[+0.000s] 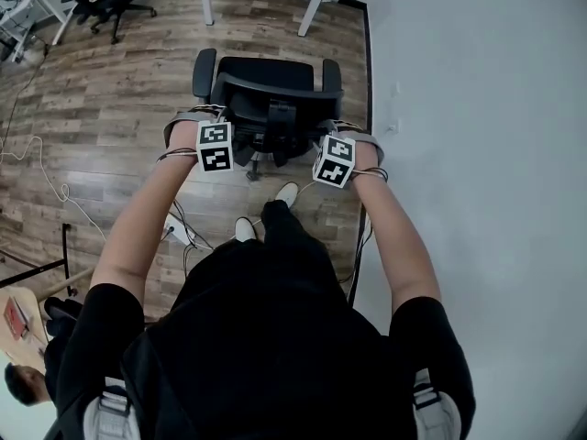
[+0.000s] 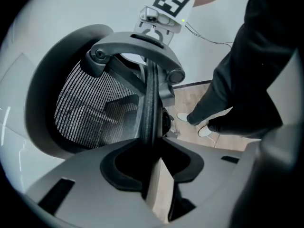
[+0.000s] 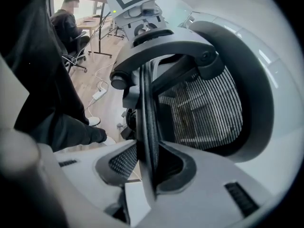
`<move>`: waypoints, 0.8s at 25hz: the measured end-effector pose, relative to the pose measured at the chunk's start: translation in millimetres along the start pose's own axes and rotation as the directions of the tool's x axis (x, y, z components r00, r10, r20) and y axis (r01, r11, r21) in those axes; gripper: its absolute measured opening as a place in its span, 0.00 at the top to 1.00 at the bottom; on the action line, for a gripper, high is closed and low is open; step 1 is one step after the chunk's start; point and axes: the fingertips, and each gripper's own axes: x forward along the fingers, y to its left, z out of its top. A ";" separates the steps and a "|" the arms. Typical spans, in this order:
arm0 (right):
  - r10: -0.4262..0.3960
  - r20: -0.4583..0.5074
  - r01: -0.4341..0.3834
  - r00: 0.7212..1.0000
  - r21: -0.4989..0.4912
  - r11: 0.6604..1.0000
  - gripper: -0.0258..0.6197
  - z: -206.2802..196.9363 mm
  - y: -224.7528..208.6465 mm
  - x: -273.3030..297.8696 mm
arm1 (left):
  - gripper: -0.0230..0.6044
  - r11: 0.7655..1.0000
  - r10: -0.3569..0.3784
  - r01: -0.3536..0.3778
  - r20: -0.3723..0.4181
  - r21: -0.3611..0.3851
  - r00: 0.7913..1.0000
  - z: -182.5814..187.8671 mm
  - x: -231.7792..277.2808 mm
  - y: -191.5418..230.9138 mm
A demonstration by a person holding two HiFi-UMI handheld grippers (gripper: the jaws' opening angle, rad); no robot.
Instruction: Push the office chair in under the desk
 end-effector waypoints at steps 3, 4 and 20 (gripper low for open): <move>-0.005 0.003 0.005 1.000 0.016 1.000 0.78 -3.7 17.7 10.6 | 0.78 1.000 0.016 -0.016 -0.007 0.002 1.000 -0.4 10.4 -15.9; -0.007 0.005 0.007 1.000 0.019 1.000 0.78 -3.9 18.9 12.6 | 0.78 1.000 0.018 -0.018 -0.010 0.002 1.000 -0.5 13.1 -17.6; 0.004 0.025 -0.004 1.000 -0.009 1.000 0.78 -5.2 -134.8 59.5 | 0.78 0.999 -0.010 0.009 -0.023 -0.043 1.000 -14.9 54.0 129.6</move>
